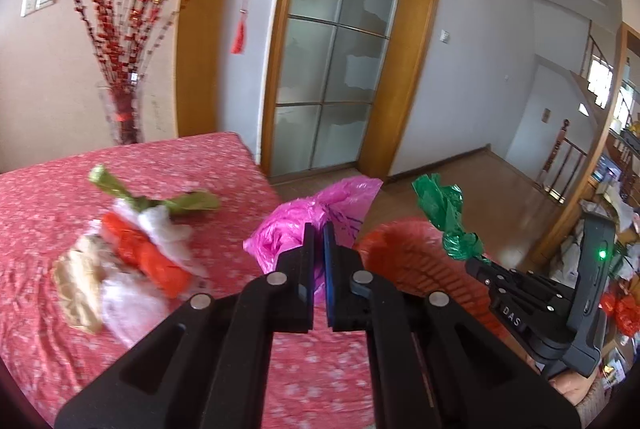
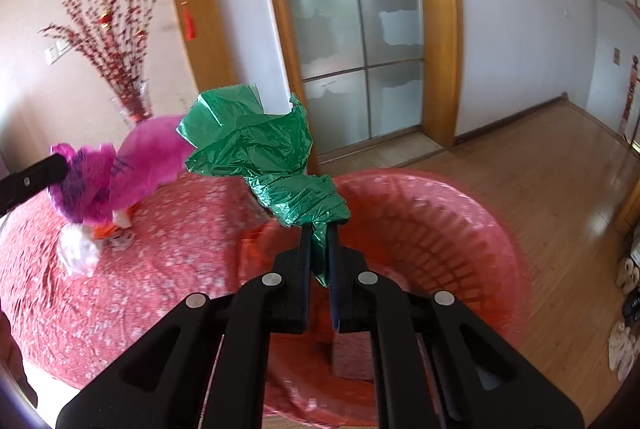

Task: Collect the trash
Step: 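Carry both bags over the basket and open both grippers to drop them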

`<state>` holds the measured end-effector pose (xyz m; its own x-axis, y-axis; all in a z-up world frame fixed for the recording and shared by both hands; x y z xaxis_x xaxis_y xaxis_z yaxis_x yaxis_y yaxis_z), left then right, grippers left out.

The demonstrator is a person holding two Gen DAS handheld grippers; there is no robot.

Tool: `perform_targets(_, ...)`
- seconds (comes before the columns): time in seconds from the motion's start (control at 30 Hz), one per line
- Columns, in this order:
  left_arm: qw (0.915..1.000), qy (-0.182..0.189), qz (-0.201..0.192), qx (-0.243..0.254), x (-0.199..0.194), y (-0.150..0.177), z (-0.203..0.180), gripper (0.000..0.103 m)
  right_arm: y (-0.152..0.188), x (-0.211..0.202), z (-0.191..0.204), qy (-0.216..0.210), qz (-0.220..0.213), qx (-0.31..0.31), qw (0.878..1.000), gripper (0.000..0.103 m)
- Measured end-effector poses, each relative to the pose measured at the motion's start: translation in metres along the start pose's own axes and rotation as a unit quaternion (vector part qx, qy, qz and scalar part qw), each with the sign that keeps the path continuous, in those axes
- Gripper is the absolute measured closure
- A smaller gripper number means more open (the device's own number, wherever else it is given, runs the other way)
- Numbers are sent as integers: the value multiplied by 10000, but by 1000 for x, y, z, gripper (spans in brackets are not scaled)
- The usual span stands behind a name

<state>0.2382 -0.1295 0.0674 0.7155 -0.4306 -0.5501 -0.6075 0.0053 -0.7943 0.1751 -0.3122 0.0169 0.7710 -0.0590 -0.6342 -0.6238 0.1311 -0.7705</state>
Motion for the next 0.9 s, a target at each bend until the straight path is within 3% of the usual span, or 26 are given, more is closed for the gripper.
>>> perform_targets(0.3,9985,462,262,145,33,19,-48,99,8,3,-49,293,101,371,9988,95)
perform_targets(0.63,9943,874,585,173,64,34,-88,99,17,12,-74,348,346,719,9962,94)
perform_targets(0.77,9923,1009,683,229,69,39,-100,97,22,11,-85,427,371,821,9950,66)
perform_targets(0.9,9915,1019,764,272,75,44,-103,88,25,10,-91,558,396,796,9945,63)
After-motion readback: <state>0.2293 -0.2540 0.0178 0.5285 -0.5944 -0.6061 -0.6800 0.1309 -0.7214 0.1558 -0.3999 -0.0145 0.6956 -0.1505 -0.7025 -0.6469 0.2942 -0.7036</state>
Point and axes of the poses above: each gripper's, at about its wrist camera, not at the fingertips, and x roughly the way its jaws point, z to its left, y to its underside, the point moved 5 cm from there along x, roughly the way its jaws point, and after that the axes turned 7 degrees about -x, right-handed, at the moved point
